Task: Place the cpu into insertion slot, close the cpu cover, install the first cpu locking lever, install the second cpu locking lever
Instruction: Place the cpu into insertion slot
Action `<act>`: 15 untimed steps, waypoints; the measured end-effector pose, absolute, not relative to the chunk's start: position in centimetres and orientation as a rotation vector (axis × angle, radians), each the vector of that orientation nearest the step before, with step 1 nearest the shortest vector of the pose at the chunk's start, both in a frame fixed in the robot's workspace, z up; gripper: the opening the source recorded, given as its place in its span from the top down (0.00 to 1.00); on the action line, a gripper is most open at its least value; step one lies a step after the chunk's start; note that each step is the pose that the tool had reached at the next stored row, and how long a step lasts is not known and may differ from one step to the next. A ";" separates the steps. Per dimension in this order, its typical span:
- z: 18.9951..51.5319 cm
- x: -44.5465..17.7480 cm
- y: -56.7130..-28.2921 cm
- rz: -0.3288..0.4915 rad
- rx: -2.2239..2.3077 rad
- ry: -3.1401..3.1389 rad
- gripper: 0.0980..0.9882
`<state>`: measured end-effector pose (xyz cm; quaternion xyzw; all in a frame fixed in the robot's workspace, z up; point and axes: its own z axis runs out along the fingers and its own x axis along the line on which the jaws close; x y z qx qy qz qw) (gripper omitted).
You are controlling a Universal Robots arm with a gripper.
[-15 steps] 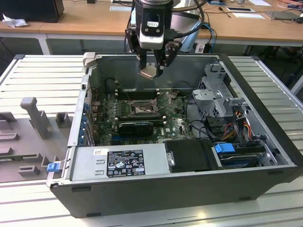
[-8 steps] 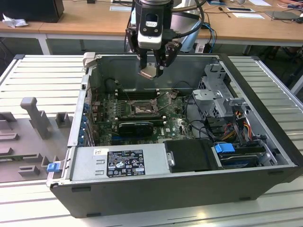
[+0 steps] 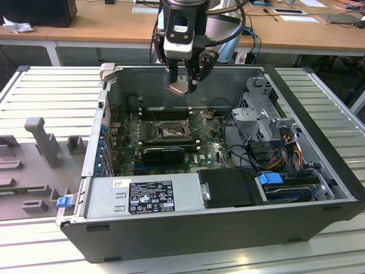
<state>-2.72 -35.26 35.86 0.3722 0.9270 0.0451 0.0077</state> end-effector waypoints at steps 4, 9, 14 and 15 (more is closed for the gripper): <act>35.9 -2.7 -35.3 0.141 1.189 2.887 0.52; 35.9 -2.7 -35.3 0.140 1.220 2.873 0.52; 35.9 -2.7 -35.3 0.140 1.259 2.855 0.52; 35.9 -2.7 -35.3 0.140 1.269 2.850 0.52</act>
